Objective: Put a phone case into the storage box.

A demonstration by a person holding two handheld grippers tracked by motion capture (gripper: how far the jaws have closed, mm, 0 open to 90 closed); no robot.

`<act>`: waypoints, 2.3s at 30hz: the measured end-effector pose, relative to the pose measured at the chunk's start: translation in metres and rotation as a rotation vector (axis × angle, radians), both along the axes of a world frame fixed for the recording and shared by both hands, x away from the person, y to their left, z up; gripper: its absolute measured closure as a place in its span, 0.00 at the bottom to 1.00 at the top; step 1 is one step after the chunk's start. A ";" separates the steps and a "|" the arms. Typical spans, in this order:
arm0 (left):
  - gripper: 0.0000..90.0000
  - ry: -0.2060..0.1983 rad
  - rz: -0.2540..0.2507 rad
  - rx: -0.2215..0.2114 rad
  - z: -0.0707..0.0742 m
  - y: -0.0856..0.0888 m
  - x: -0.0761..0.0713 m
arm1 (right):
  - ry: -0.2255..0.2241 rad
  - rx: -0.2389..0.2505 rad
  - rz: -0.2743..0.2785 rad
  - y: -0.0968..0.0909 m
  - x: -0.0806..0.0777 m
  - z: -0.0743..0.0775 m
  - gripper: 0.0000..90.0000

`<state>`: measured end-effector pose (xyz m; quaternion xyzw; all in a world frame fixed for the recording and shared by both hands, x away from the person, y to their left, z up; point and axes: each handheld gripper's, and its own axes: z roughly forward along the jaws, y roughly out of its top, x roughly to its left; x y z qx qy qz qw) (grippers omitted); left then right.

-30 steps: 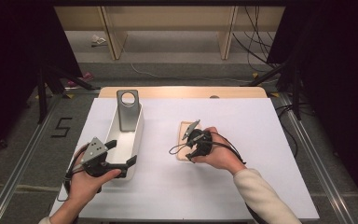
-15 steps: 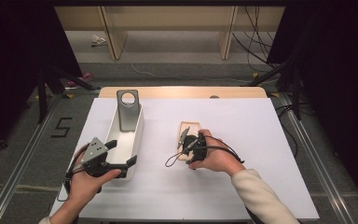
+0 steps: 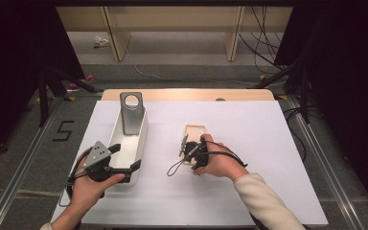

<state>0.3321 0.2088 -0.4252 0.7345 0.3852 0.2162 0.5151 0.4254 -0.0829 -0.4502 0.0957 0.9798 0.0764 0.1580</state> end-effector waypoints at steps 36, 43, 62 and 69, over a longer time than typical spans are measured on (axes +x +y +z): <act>0.07 0.005 -0.007 -0.001 -0.001 -0.001 0.000 | 0.062 -0.110 0.092 0.017 0.002 -0.008 0.80; 0.08 0.004 -0.006 -0.001 -0.001 -0.001 0.000 | 0.081 -0.111 0.098 0.017 0.001 -0.008 0.88; 0.08 0.001 -0.005 0.002 -0.001 -0.001 0.000 | 0.070 -0.108 0.103 0.017 0.000 -0.008 0.95; 0.09 0.001 -0.006 0.000 0.000 -0.001 0.000 | 0.059 -0.087 0.120 0.016 -0.001 -0.006 0.95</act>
